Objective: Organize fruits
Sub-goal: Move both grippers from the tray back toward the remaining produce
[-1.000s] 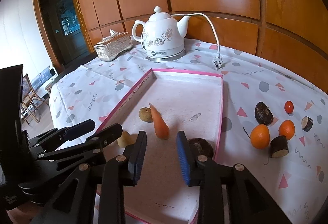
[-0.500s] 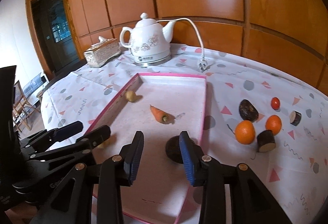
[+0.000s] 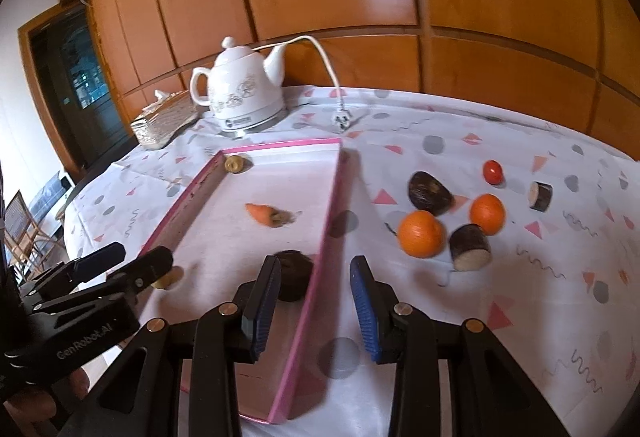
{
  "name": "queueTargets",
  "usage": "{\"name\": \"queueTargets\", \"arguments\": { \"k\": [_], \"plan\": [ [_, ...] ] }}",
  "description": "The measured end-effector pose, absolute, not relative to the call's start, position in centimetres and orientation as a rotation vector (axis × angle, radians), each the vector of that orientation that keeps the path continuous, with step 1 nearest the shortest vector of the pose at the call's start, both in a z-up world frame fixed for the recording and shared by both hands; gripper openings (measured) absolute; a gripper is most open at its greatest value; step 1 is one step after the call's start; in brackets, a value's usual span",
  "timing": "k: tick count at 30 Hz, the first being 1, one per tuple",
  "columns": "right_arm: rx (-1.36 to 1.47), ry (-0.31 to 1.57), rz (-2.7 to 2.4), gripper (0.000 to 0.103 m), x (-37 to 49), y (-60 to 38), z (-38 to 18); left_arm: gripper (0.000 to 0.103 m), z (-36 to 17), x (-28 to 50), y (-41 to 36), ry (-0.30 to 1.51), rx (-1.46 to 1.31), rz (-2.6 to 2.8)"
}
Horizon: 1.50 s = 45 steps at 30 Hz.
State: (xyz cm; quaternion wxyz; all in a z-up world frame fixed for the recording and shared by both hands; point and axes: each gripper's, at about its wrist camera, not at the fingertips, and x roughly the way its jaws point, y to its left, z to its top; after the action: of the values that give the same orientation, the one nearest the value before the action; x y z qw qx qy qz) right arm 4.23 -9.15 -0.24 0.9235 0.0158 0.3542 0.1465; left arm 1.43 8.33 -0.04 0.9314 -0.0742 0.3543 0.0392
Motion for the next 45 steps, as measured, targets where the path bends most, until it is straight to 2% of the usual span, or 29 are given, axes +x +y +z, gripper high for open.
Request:
{"name": "queueTargets", "arguments": {
  "k": [18, 35, 41, 43, 45],
  "plan": [
    [0.133, 0.763, 0.080, 0.037, 4.3, -17.1, -1.6, 0.070, 1.1, 1.8, 4.7, 0.717, -0.086, -0.032],
    [0.234, 0.803, -0.073, 0.036, 3.7, -23.7, -3.5, 0.070, 1.3, 4.8, -3.1, 0.759, 0.060, -0.264],
    [0.252, 0.808, -0.084, 0.037, 3.6, -24.5, -3.9, 0.057, 0.5, 7.1, -5.8, 0.814, 0.072, -0.330],
    [0.256, 0.809, -0.085, 0.037, 3.7, -24.6, -3.9, 0.047, 0.2, 8.0, -6.6, 0.830, 0.080, -0.355],
    [0.260, 0.808, -0.086, 0.037, 3.7, -24.8, -3.9, 0.046, -0.4, 9.4, -7.2, 0.874, 0.048, -0.365]
  ]
}}
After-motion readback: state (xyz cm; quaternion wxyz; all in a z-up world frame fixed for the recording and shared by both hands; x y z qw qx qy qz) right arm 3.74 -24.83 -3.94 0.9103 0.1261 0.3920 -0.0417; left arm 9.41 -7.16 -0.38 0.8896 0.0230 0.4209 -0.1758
